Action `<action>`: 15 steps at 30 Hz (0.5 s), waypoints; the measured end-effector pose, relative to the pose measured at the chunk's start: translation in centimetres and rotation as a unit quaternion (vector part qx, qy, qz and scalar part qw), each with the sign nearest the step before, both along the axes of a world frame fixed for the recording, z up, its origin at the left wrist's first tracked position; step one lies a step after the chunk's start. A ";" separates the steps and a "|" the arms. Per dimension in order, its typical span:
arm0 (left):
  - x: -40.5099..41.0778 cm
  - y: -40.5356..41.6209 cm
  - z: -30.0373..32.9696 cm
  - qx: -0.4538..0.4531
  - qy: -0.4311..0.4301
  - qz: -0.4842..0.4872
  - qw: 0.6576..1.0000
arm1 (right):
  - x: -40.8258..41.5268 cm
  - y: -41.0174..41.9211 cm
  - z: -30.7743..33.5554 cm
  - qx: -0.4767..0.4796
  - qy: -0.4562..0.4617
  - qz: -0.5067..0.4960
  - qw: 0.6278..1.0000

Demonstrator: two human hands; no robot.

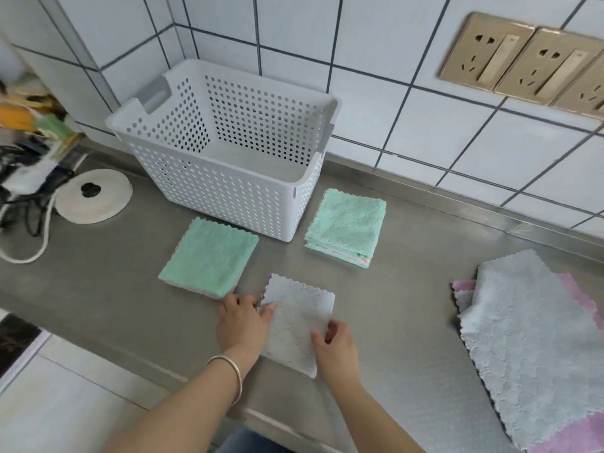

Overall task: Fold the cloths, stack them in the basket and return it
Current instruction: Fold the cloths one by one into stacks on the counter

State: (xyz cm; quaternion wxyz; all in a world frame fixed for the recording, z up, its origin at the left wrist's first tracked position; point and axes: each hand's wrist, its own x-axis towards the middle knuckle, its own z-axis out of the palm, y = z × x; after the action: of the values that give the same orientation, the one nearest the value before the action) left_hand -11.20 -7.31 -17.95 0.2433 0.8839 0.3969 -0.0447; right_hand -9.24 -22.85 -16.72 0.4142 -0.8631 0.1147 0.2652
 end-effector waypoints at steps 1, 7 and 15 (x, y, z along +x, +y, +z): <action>0.2 -0.1 0.1 -0.005 0.009 -0.005 1.000 | 0.5 0.1 -0.2 0.001 0.018 0.005 1.000; 0.1 0.3 3.3 -0.135 -0.070 -0.001 0.988 | 1.4 0.9 1.3 0.076 0.046 -0.048 0.995; 0.7 12.1 8.5 -0.130 -0.222 -0.010 0.966 | 2.7 12.3 5.9 0.264 0.025 -0.113 0.957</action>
State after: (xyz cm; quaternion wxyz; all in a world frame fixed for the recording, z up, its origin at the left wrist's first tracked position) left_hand -10.50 4.75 -9.42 0.4375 0.8364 0.3151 0.0990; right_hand -6.49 -10.51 -10.80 0.6519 -0.6972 0.1477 0.2592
